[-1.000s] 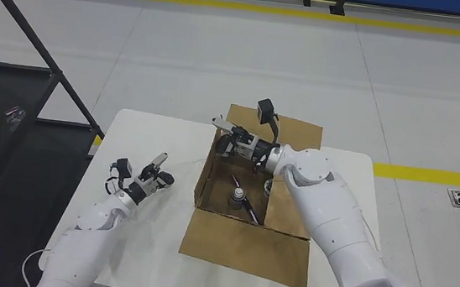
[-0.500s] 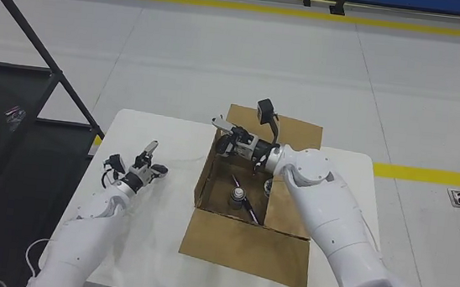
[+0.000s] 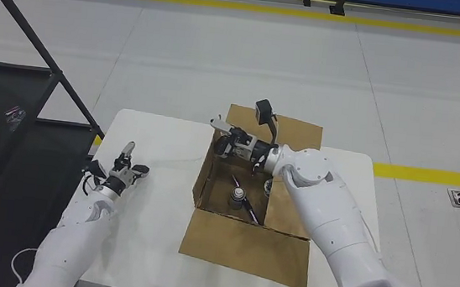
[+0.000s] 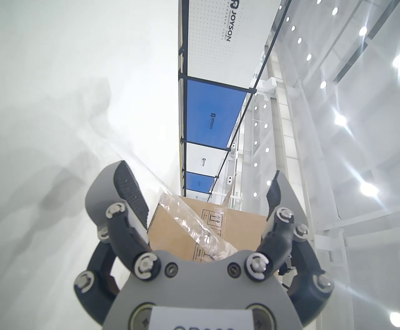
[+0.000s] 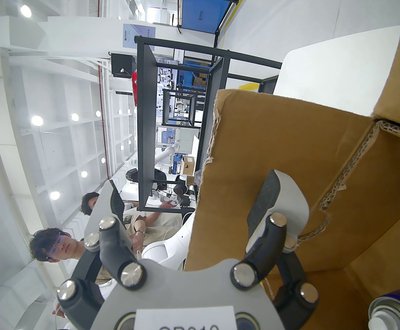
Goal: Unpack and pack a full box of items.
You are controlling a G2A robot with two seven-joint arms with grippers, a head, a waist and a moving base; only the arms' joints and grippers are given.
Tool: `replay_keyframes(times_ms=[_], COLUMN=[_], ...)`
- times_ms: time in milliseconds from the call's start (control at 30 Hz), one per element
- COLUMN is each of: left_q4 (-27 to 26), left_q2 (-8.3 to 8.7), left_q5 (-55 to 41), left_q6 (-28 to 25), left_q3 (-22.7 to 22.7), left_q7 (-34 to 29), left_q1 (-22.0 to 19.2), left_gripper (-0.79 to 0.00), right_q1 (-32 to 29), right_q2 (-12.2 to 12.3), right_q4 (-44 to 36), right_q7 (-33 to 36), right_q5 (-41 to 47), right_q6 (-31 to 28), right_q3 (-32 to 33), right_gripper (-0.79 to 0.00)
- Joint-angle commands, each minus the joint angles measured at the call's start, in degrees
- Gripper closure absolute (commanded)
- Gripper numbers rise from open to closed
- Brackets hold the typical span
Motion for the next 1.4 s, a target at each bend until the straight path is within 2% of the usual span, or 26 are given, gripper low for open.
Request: replay_keyframes(times_ms=[0, 167, 400, 633, 900, 1033, 1200, 1367], left_q4=[-0.1, -0.7, -2.4, -5.2, -7.0, -8.4, -12.9, -21.6], left_q2=[0.39, 1.31, 1.69, 2.43, 2.28, 2.51, 3.31, 4.58], left_q5=[-0.1, -0.4, -0.5, -0.8, -0.2, -0.4, -0.7, 1.3], left_q6=[-0.6, -1.4, -2.3, -4.4, -3.4, -4.6, -8.6, -13.5], left_q3=[-0.6, -2.0, -2.7, -3.9, -3.6, -4.1, -5.7, -7.8], left_q7=[-0.2, -0.4, -1.2, -2.9, -2.1, -2.9, -4.9, -6.5], left_q1=[0.5, 1.7, 3.3, 5.3, 6.5, 7.4, 9.9, 14.9], left_gripper=[-0.785, -0.785, -0.785, -0.785, -0.785, -0.785, -0.785, -0.785], right_q1=[0.1, 0.1, 0.5, 0.8, 2.1, 2.4, 3.1, 4.1], right_q2=[0.0, -0.6, -1.7, -3.7, -5.8, -6.8, -8.0, -9.1], right_q4=[0.1, 0.0, 0.5, 1.5, 4.6, 6.1, 8.2, 10.2], right_q7=[0.0, -0.1, -1.3, -8.5, -14.0, -16.5, -17.7, -16.2], right_q5=[0.0, -0.1, 0.4, -2.7, -4.5, -5.1, -7.3, -9.4], right_q6=[0.1, 0.6, 0.1, -0.3, -0.6, -1.2, 0.1, 1.8], right_q3=[-0.1, -1.0, -2.3, -5.8, -8.2, -8.9, -10.6, -12.1], right_gripper=[-0.785, -0.785, -0.785, -0.785, -0.785, -0.785, -0.785, -0.785])
